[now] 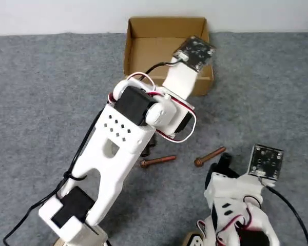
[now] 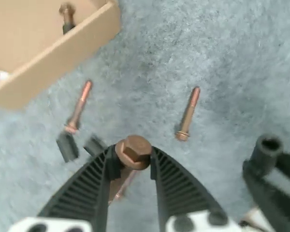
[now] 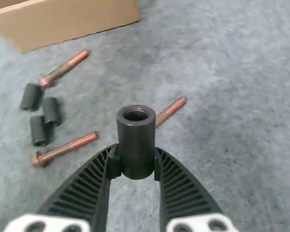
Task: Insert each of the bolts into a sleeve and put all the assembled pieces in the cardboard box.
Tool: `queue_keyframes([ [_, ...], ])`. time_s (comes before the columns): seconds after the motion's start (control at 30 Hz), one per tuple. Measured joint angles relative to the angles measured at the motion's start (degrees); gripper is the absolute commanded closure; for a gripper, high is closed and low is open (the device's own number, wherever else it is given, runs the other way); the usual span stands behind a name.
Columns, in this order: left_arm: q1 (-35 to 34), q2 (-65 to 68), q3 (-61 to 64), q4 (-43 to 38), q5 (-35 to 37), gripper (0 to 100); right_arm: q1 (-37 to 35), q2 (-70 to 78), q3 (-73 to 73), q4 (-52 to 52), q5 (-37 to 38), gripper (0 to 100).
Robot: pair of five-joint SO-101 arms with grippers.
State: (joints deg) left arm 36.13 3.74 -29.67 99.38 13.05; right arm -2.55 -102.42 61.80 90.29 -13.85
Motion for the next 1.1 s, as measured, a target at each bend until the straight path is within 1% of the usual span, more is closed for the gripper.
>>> queue_keyframes([
  [0.13,0.00,-0.53,0.09,0.00,8.00,100,-2.55,0.00,-2.90,0.26,2.64,99.1],
  [0.23,0.00,-0.53,0.09,0.00,12.40,100,-5.10,0.00,-4.40,0.26,4.13,99.1],
  [0.37,0.00,-2.20,0.09,0.00,18.20,100,-6.15,0.00,-6.59,0.26,5.36,99.1],
  [0.5,0.00,-7.91,1.58,0.00,24.44,100,-6.33,0.00,-8.09,0.26,5.71,99.1],
  [0.6,0.00,-13.89,7.56,0.00,25.76,100,-6.24,0.00,-8.18,0.26,6.33,99.1],
  [0.73,0.00,-22.59,18.90,0.00,26.02,100,-6.24,0.00,-8.18,0.26,6.42,99.1],
  [0.83,-2.20,-29.36,27.52,-0.70,28.57,100,-7.21,0.00,-8.18,0.26,6.42,99.1],
  [0.9,-5.45,-34.29,32.70,-3.16,31.03,100,-9.41,0.00,-8.18,0.26,6.42,99.1],
  [1.0,-10.46,-41.76,40.53,-8.88,32.62,100,-13.71,0.00,-8.18,-1.76,6.42,99.1],
  [1.1,-12.84,-49.32,49.23,-15.03,33.23,100,-16.62,0.00,-7.38,-5.80,6.42,99.1],
])
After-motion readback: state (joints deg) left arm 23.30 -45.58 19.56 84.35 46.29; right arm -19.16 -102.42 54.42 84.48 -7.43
